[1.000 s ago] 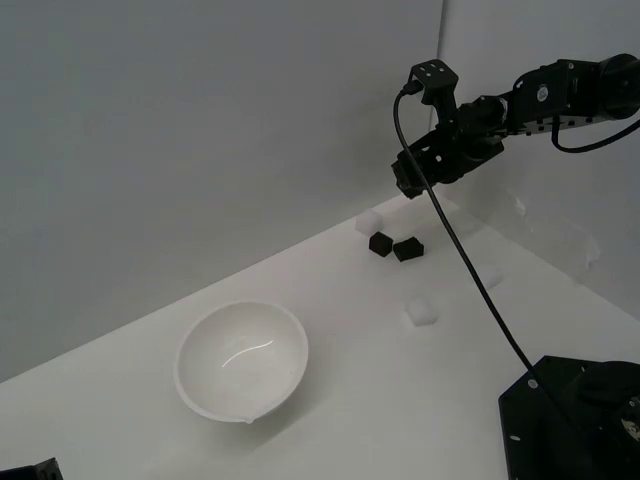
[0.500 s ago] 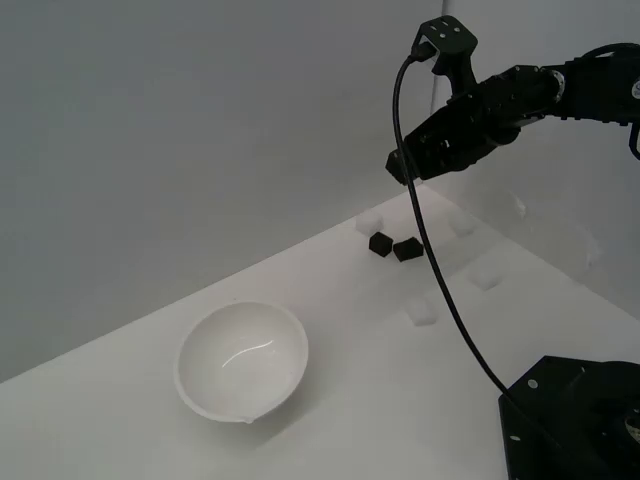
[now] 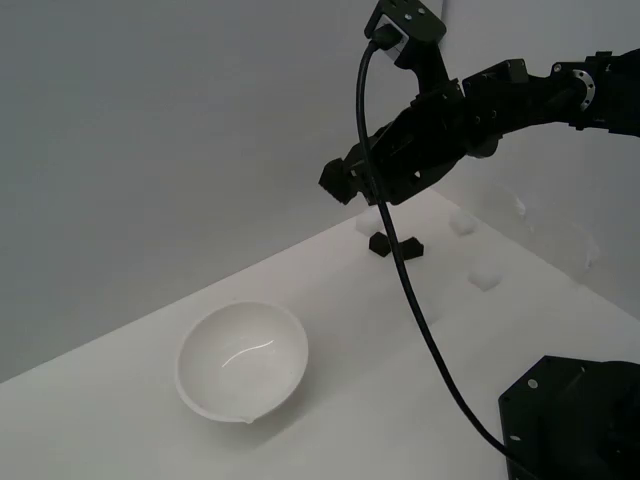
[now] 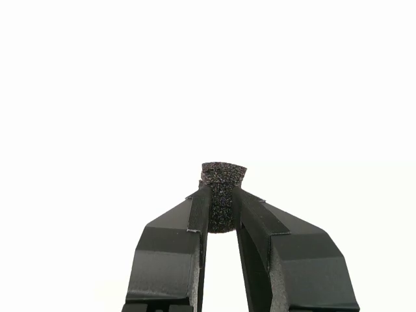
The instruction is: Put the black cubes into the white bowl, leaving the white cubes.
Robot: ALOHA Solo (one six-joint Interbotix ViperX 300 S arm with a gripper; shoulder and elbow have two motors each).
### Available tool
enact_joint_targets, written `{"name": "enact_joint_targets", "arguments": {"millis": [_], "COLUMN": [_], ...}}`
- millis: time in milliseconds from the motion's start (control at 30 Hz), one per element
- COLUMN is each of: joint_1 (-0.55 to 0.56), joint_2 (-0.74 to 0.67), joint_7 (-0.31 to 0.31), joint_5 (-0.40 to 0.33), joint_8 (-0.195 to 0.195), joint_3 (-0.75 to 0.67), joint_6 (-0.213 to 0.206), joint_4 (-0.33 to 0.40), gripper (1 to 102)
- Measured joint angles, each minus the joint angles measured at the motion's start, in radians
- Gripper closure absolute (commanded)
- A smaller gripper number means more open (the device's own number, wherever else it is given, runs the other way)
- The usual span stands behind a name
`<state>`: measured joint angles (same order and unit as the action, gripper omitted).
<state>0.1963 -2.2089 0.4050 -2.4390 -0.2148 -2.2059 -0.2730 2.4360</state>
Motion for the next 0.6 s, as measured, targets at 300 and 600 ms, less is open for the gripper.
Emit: {"name": "enact_joint_targets", "arguments": {"millis": [300, 600], "joint_1": [0.173, 0.258], "joint_2": [0.015, 0.048], "joint_7": [-0.009, -0.011], "joint_5": [0.000, 0.000], "joint_8": [0.020, 0.038], "joint_3": [0.018, 0.049], "joint_6": [0.002, -0.017], "joint_4": [0.000, 0.002], "gripper": [100, 100]}}
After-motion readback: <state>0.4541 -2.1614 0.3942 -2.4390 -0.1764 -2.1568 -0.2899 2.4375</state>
